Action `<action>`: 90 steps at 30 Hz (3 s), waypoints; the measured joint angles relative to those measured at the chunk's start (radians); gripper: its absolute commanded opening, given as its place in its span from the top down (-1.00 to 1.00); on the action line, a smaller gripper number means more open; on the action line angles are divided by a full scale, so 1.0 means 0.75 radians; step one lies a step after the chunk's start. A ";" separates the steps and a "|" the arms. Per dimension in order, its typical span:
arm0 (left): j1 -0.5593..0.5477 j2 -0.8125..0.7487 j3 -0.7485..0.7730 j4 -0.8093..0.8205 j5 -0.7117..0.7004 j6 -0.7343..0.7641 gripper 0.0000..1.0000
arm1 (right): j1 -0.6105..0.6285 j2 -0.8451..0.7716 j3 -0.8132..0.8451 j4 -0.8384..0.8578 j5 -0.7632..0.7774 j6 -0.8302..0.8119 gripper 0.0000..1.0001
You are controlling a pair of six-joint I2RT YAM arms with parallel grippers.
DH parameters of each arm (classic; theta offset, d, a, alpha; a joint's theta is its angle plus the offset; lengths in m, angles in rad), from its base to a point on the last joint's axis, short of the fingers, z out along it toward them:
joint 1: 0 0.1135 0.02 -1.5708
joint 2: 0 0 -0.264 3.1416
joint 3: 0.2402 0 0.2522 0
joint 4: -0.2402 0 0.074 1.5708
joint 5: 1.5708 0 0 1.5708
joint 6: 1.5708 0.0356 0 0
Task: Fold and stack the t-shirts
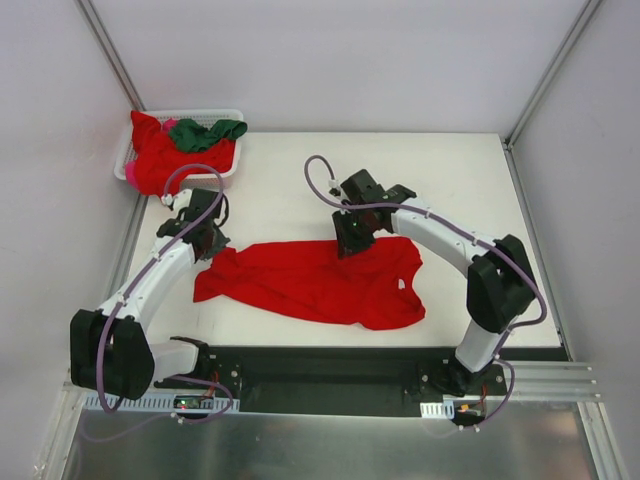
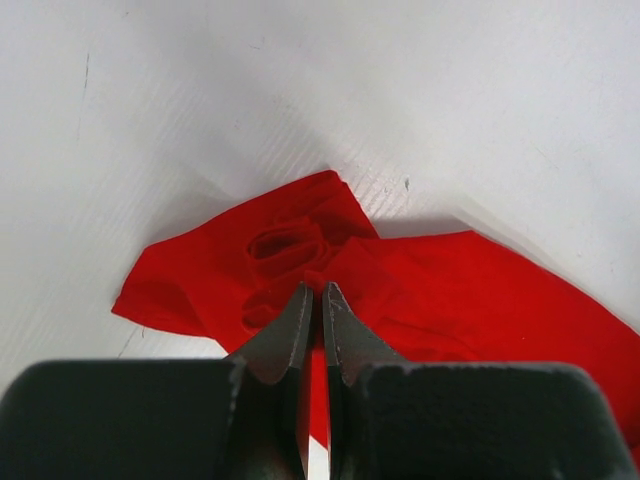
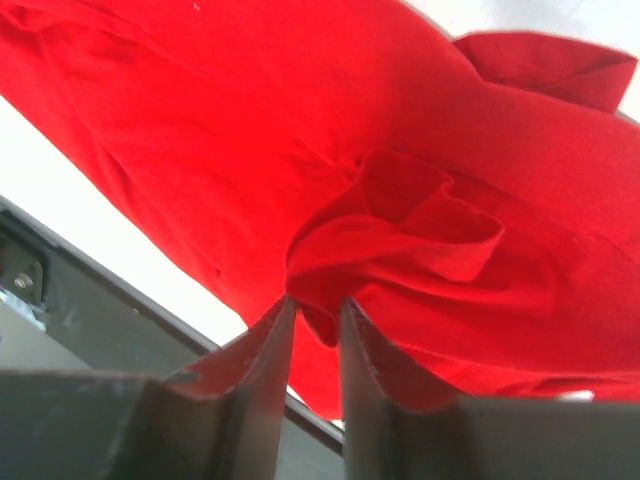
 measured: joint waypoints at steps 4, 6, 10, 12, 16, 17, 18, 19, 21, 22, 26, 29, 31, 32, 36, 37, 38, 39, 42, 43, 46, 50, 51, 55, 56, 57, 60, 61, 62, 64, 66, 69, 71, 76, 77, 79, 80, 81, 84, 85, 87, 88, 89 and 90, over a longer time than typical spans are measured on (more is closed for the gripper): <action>0.018 -0.010 0.000 0.000 0.001 0.009 1.00 | 0.000 0.012 0.003 -0.012 0.010 -0.015 0.98; 0.028 -0.014 0.001 -0.001 0.005 0.015 1.00 | 0.000 0.013 0.017 -0.026 0.024 -0.018 0.98; 0.068 -0.015 0.008 -0.002 0.059 0.045 1.00 | 0.000 0.011 0.111 -0.092 0.081 -0.041 0.98; 0.108 -0.022 0.019 -0.003 0.095 0.057 1.00 | -0.002 0.003 0.203 -0.146 0.122 -0.064 0.98; 0.196 -0.058 0.084 -0.014 0.171 0.107 1.00 | -0.010 -0.062 0.423 -0.210 0.226 -0.117 0.98; 0.211 -0.067 0.111 -0.019 0.192 0.120 1.00 | -0.013 -0.080 0.460 -0.216 0.247 -0.125 0.98; 0.220 -0.076 0.143 -0.021 0.208 0.137 1.00 | -0.019 -0.102 0.507 -0.227 0.271 -0.136 0.98; 0.227 -0.084 0.181 -0.024 0.223 0.154 1.00 | -0.028 -0.125 0.547 -0.230 0.296 -0.145 0.98; 0.227 -0.093 0.276 -0.037 0.242 0.198 1.00 | -0.056 -0.169 0.624 -0.247 0.339 -0.168 0.98; 0.227 -0.094 0.320 -0.036 0.246 0.222 1.00 | -0.081 -0.182 0.670 -0.259 0.356 -0.180 0.98; 0.226 -0.091 0.582 -0.023 0.235 0.358 1.00 | -0.229 -0.195 0.888 -0.272 0.389 -0.228 0.98; 0.227 -0.074 0.781 0.001 0.219 0.421 1.00 | -0.360 -0.195 1.053 -0.237 0.431 -0.293 0.98; 0.227 -0.029 0.958 0.005 0.196 0.446 1.00 | -0.411 -0.210 1.114 -0.184 0.471 -0.335 0.98; 0.227 -0.002 1.040 0.016 0.182 0.451 1.00 | -0.423 -0.214 1.135 -0.164 0.485 -0.350 0.98; 0.245 0.077 1.269 0.035 0.119 0.439 1.00 | -0.488 -0.256 1.169 -0.028 0.513 -0.395 0.98; 0.244 0.088 1.296 0.035 0.108 0.434 1.00 | -0.509 -0.272 1.163 0.006 0.523 -0.400 0.98; 0.244 0.102 1.326 0.034 0.091 0.426 1.00 | -0.530 -0.286 1.161 0.034 0.532 -0.400 0.98; 0.244 0.114 1.353 0.031 0.081 0.421 1.00 | -0.552 -0.298 1.160 0.057 0.539 -0.400 0.98; 0.244 0.149 1.412 0.027 0.063 0.400 1.00 | -0.595 -0.328 1.160 0.116 0.546 -0.400 0.98; 0.244 0.158 1.425 0.026 0.064 0.389 1.00 | -0.601 -0.336 1.160 0.134 0.538 -0.400 0.98; 0.244 0.176 1.455 0.020 0.084 0.376 1.00 | -0.603 -0.361 1.160 0.183 0.486 -0.400 0.98; 0.244 0.190 1.503 -0.002 0.111 0.368 1.00 | -0.603 -0.395 1.161 0.257 0.399 -0.421 0.98; 0.244 0.193 1.520 -0.006 0.117 0.367 1.00 | -0.603 -0.398 1.173 0.263 0.386 -0.424 0.98; 0.244 0.195 1.577 -0.008 0.134 0.359 1.00 | -0.604 -0.392 1.278 0.269 0.363 -0.426 0.98; 0.244 0.197 1.594 -0.010 0.134 0.358 1.00 | -0.604 -0.404 1.278 0.271 0.363 -0.428 0.98; 0.244 0.199 1.611 -0.010 0.135 0.358 1.00 | -0.604 -0.416 1.278 0.270 0.366 -0.432 0.98; 0.244 0.203 1.645 -0.009 0.154 0.358 1.00 | -0.604 -0.440 1.278 0.254 0.393 -0.454 0.98; 0.244 0.204 1.650 -0.009 0.164 0.358 1.00 | -0.604 -0.447 1.278 0.245 0.401 -0.463 0.99; 0.244 0.204 1.651 -0.010 0.170 0.358 1.00 | -0.604 -0.452 1.278 0.234 0.409 -0.470 0.98; 0.244 0.208 1.651 -0.011 0.185 0.358 1.00 | -0.604 -0.461 1.278 0.215 0.421 -0.488 0.98; 0.244 0.215 1.652 -0.011 0.209 0.358 1.00 | -0.604 -0.469 1.278 0.195 0.430 -0.505 0.99; 0.244 0.225 1.652 -0.019 0.263 0.357 1.00 | -0.603 -0.485 1.278 0.184 0.443 -0.528 0.99; 0.244 0.227 1.652 -0.032 0.304 0.352 1.00 | -0.604 -0.495 1.278 0.171 0.441 -0.528 0.98; 0.244 0.212 1.652 -0.041 0.398 0.352 1.00 | -0.604 -0.532 1.279 0.118 0.399 -0.524 0.99; 0.244 0.201 1.652 -0.046 0.418 0.352 1.00 | -0.604 -0.543 1.280 0.108 0.389 -0.524 0.99; 0.244 0.165 1.655 -0.065 0.452 0.352 1.00 | -0.604 -0.570 1.306 0.087 0.371 -0.525 0.99; 0.244 0.153 1.659 -0.071 0.456 0.352 1.00 | -0.604 -0.577 1.315 0.085 0.368 -0.525 0.98; 0.244 0.134 1.673 -0.081 0.468 0.351 1.00 | -0.604 -0.588 1.331 0.082 0.369 -0.528 0.98; 0.244 0.078 1.733 -0.088 0.491 0.346 1.00 | -0.604 -0.616 1.374 0.082 0.378 -0.531 0.99; 0.244 0.053 1.748 -0.087 0.492 0.346 1.00 | -0.604 -0.626 1.382 0.082 0.380 -0.534 0.98; 0.244 -0.003 1.764 -0.082 0.485 0.346 1.00 | -0.604 -0.641 1.402 0.085 0.394 -0.542 0.99; 0.244 -0.031 1.765 -0.078 0.478 0.346 1.00 | -0.604 -0.643 1.416 0.093 0.401 -0.551 0.99; 0.244 -0.056 1.765 -0.077 0.474 0.346 1.00 | -0.604 -0.641 1.428 0.099 0.406 -0.557 0.99; 0.244 -0.083 1.765 -0.077 0.469 0.346 1.00 | -0.604 -0.634 1.448 0.101 0.413 -0.561 0.99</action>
